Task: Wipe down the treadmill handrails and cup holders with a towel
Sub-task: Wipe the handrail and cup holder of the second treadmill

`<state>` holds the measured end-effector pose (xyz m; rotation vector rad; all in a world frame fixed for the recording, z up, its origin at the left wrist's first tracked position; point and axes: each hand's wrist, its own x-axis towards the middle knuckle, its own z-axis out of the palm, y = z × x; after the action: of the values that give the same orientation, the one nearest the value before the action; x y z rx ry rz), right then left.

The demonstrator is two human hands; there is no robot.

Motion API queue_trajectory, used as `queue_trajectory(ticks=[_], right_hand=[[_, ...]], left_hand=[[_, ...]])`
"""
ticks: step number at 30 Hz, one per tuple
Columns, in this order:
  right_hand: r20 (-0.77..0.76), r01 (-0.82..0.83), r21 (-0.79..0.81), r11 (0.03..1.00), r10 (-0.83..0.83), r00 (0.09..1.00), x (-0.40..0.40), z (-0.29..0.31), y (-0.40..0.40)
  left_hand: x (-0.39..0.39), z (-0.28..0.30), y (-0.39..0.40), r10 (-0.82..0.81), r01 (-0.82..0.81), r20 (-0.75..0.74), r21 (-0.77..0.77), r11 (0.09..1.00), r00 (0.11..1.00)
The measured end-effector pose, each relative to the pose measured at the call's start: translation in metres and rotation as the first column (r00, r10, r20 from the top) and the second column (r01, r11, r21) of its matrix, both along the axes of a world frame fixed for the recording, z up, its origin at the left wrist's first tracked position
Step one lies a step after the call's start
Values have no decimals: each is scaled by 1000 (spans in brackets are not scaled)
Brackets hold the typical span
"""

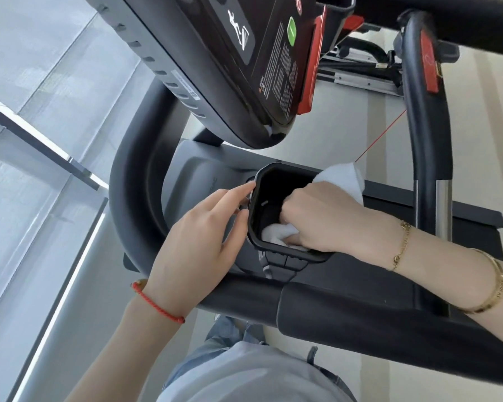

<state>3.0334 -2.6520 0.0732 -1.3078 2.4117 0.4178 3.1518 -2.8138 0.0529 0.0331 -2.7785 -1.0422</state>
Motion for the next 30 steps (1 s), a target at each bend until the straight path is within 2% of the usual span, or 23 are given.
queue_trajectory(ticks=[2, 4, 6, 7, 9, 11, 13, 14, 17, 19, 25, 27, 30], right_hand=[[-16, 52, -76, 996, -53, 998, 4, 6, 8], [-9, 115, -310, 944, -124, 992, 12, 11, 20], [-22, 124, -632, 765, -177, 984, 21, 10, 36], [-72, 77, -741, 667, -192, 979, 25, 8, 43], [-210, -46, -833, 552, -236, 949, 26, 5, 56], [-304, -137, -854, 502, -268, 914, 20, 9, 61], [-324, -143, -850, 507, -291, 900, 10, 11, 59], [-276, -79, -838, 539, -296, 914, 7, 10, 57], [87, 313, -689, 654, -353, 931, 5, -1, 49], [196, 398, -638, 659, -361, 912, 1, -3, 46], [181, 340, -539, 771, -289, 940, -27, 3, 19], [185, 365, -545, 755, -317, 930, -26, 0, 18], [206, 467, -576, 672, -433, 877, -15, -2, 34]], left_hand=[[0, -1, 1, -6, 6, -5, -3, 1000, 1000], [0, -2, 0, -5, 4, -13, -14, 1000, 1000], [0, -2, 1, 4, -4, -18, -32, 999, 1000], [1, -2, 2, 7, -8, -19, -38, 999, 1000], [1, -2, 3, 8, -9, -17, -46, 999, 1000], [1, -2, 4, 18, -19, -22, -41, 999, 1000], [0, -2, 4, 33, -34, -30, -32, 999, 999], [-1, -2, 5, 37, -38, -32, -28, 999, 999], [-3, -2, 9, 43, -43, -27, -4, 999, 999], [-3, -2, 11, 53, -53, -25, 6, 999, 998], [-3, -6, 9, 45, -44, -38, 17, 999, 998], [-3, -6, 9, 48, -47, -38, 22, 999, 998], [-3, -6, 10, 44, -43, -36, 34, 999, 998]])
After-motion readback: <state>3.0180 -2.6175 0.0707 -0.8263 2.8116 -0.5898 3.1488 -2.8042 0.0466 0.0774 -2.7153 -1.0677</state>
